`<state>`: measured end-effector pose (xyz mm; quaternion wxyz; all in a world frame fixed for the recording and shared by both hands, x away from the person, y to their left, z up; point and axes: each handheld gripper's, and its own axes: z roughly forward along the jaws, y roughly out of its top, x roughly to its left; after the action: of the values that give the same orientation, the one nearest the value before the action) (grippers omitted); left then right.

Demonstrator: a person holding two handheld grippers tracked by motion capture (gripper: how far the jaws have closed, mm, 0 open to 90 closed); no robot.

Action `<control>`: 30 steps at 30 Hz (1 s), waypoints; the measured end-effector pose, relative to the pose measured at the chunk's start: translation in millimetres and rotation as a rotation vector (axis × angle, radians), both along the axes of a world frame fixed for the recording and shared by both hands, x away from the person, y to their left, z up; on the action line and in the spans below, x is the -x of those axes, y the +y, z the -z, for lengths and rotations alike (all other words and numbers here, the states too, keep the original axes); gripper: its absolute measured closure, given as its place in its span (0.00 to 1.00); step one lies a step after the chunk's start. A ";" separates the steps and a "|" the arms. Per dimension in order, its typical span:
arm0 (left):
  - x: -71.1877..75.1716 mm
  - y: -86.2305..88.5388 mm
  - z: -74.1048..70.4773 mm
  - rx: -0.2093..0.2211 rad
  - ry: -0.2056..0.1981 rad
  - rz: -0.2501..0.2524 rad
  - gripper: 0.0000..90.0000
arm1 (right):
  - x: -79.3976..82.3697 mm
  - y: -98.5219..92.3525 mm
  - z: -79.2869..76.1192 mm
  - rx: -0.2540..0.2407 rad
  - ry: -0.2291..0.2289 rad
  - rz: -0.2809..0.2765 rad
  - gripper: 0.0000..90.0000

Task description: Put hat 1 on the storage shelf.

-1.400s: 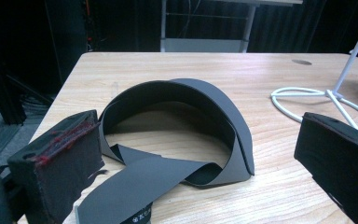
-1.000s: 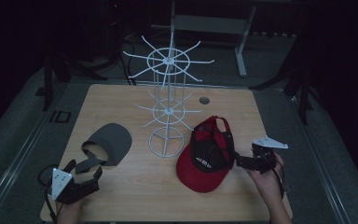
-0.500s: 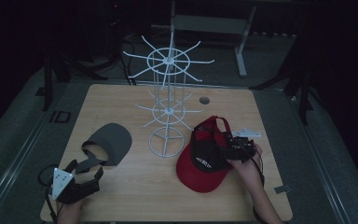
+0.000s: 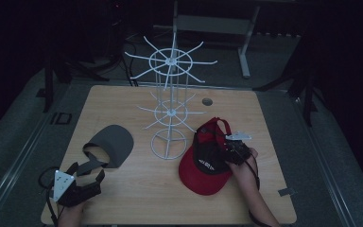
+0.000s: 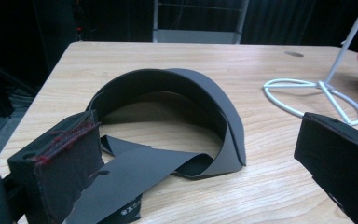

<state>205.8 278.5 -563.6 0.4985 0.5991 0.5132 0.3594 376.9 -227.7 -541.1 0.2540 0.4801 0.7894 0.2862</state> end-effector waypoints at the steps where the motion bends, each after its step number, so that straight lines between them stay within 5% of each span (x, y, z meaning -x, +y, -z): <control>1: 0.1 0.1 -0.1 0.000 0.001 -0.005 0.01 | -0.1 0.7 1.3 0.033 -0.008 -0.013 0.59; 5: 0.3 1.2 -0.8 0.011 -0.001 -0.020 0.01 | 1.8 6.0 4.6 0.120 -0.021 -0.048 0.76; 8: 0.2 2.2 -0.7 0.015 0.008 -0.029 0.01 | 1.7 8.4 3.8 0.119 -0.005 -0.052 0.92; 11: 0.8 3.1 -1.1 0.019 0.008 -0.028 0.01 | 2.5 7.7 -1.7 0.115 -0.021 -0.037 0.95; 17: 1.4 1.7 -2.1 0.012 0.000 -0.020 0.01 | 10.8 -4.8 -29.6 0.024 -0.104 0.013 0.95; 30: 0.9 -4.8 -6.3 0.001 0.022 0.024 0.01 | 41.4 -24.4 -111.2 -0.135 -0.293 0.023 0.95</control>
<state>204.9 273.7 -557.2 0.4975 0.6091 0.5113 0.3466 335.5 -252.2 -429.9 0.3367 0.4582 0.7173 0.4027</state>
